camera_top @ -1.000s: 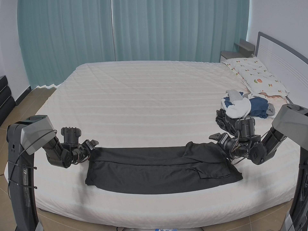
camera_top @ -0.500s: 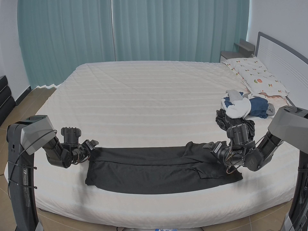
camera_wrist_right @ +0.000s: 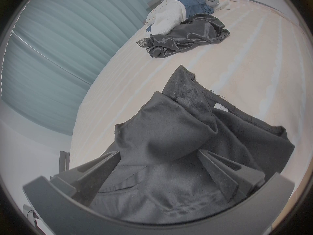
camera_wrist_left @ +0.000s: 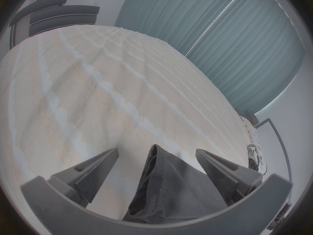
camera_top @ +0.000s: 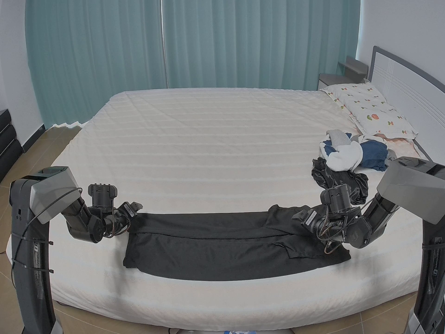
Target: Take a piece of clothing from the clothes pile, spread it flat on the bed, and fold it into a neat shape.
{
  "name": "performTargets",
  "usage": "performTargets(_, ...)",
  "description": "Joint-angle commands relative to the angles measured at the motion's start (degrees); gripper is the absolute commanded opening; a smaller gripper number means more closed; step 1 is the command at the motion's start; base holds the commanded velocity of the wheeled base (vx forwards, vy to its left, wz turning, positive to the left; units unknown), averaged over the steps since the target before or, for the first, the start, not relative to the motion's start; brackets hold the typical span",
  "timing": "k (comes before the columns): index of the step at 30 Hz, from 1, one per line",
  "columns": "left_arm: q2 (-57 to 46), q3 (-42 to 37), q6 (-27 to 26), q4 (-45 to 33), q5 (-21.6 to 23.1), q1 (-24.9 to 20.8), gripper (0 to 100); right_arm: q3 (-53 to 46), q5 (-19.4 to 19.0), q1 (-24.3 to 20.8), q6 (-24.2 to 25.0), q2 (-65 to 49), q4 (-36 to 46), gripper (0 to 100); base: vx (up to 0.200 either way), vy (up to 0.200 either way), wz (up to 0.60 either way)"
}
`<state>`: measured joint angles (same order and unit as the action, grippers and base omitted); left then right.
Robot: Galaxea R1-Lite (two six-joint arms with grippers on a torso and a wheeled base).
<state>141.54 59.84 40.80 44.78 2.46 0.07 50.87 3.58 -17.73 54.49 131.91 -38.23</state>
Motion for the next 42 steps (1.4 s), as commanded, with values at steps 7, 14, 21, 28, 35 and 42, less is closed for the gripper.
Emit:
performTargets(7, -0.22, 0.01, 0.33, 0.05, 0.09, 0.1, 100, 5.47, 2.92, 0.15, -0.09, 4.93, 0.0, 0, 0.0, 0.0, 0.0)
performTargets(14, -0.39, -0.08, 0.51, 0.05, 0.09, 0.19, 100, 5.73, 5.29, -0.2, -0.09, 4.93, -0.09, 0, 0.0, 0.0, 0.0)
performTargets(21, -2.85, -0.78, 0.51, -0.57, 0.09, 0.98, 100, 4.32, 5.21, -0.2, 0.09, 0.62, -0.79, 0, 0.0, 0.0, 0.0)
performTargets(28, -7.25, -5.7, 0.24, -1.27, 1.05, 0.54, 100, 3.71, 5.03, -0.29, 0.18, 0.36, -2.2, 0, 0.0, 0.0, 0.0)
performTargets(35, -9.8, -8.34, 0.16, -7.16, 1.05, -1.83, 100, 2.65, 4.77, -0.2, 0.35, 0.27, -2.29, 0, 0.0, 0.0, 0.0)
performTargets(42, -9.01, -8.34, 0.16, -8.39, 0.79, -2.89, 100, 2.65, 4.59, -0.29, 0.35, 0.27, -2.29, 0, 0.0, 0.0, 0.0)
